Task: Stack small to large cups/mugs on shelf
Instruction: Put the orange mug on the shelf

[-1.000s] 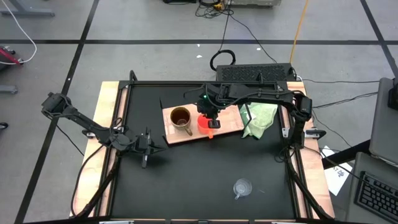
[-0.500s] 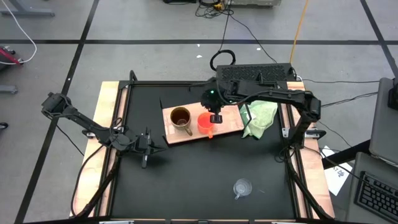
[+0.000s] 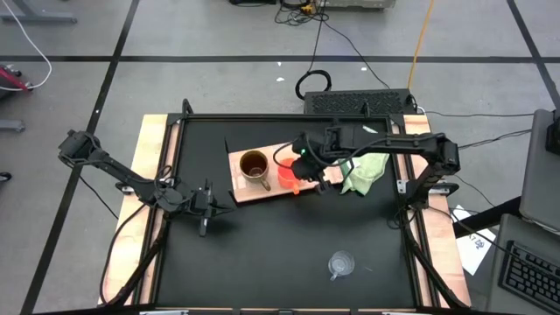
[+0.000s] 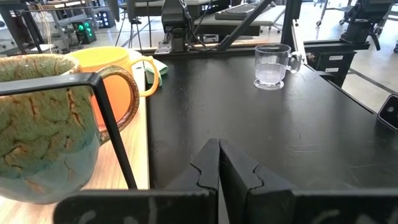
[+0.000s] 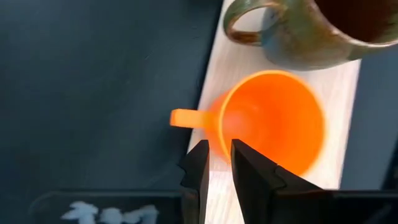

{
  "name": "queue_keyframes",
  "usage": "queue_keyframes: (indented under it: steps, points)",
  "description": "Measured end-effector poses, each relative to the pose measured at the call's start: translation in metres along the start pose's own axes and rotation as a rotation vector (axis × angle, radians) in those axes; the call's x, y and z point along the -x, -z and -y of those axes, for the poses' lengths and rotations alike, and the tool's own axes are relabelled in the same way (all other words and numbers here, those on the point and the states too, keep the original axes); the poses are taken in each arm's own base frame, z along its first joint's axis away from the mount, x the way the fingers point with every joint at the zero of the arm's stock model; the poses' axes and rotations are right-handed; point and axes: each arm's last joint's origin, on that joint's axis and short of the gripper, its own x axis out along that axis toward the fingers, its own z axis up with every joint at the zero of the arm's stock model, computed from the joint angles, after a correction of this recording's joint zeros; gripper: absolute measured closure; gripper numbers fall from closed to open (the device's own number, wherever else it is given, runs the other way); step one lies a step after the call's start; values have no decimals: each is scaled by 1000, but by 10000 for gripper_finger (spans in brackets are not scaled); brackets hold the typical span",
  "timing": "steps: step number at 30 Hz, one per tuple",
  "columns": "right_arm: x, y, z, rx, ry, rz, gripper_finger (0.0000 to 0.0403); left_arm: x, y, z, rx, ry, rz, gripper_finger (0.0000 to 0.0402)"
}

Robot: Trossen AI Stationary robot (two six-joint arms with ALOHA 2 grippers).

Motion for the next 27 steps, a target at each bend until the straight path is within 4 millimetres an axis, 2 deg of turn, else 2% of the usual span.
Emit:
queue_keyframes:
  steps: [8,18,22,27]
  points:
    - [-23,13,-4,44,-10,-20,344,0,0,0,13,0,0,392]
    - [-27,14,-1,84,73,-32,340,0,0,0,17,0,0,392]
    - [-27,13,0,99,77,-28,313,0,0,0,2,0,0,392]
    - [-27,14,2,99,84,-23,259,0,0,0,-7,0,0,392]
